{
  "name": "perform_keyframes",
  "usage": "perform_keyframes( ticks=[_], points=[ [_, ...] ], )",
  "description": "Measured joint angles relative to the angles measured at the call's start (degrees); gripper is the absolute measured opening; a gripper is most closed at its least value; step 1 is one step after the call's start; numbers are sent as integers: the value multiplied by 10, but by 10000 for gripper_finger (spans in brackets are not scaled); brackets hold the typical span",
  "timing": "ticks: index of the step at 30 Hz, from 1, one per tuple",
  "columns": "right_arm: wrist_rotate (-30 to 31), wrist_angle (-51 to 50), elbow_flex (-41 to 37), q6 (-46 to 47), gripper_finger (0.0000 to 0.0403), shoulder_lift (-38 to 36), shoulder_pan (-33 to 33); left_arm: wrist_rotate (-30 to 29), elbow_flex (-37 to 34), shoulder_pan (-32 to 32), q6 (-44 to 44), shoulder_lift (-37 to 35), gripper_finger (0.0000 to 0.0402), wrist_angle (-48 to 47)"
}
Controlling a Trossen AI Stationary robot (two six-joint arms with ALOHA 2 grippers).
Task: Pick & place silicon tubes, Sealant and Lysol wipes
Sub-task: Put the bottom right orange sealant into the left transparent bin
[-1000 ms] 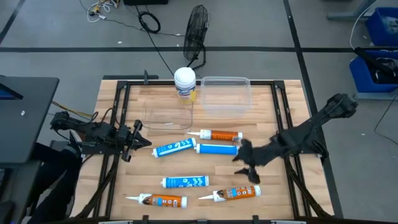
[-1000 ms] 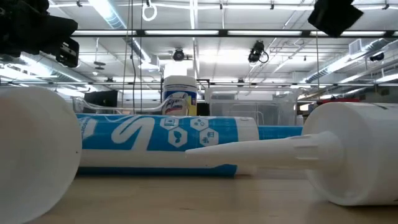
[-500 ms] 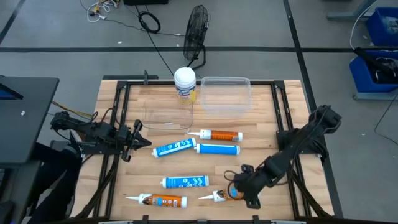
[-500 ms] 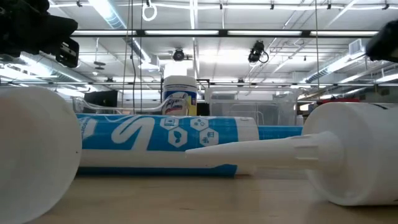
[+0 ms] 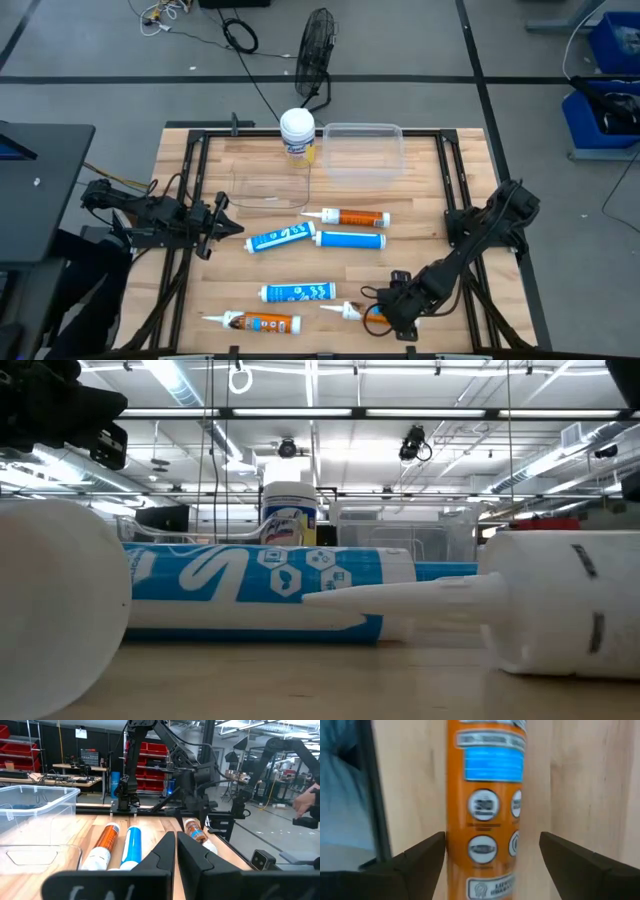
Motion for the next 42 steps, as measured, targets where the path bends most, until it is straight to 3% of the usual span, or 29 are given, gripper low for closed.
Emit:
perform_keyframes(
  ticks=[11, 14, 20, 28, 42],
  points=[
    [22, 19, 2, 16, 314, 42, 0, -2, 0, 0, -10, 0, 19, 0],
    [41, 19, 1, 12, 290, 43, -2, -2, 0, 0, -16, 0, 19, 0],
    [80, 36, 0, -1, 204, 44, -8, -2, 0, 0, -37, 0, 19, 0],
    [97, 68, -1, -19, 203, 46, -18, -15, 0, 0, -45, 0, 22, 0],
    [129, 56, -2, -40, 203, 21, -21, -33, 0, 0, -75, 0, 162, 1]
  ],
)
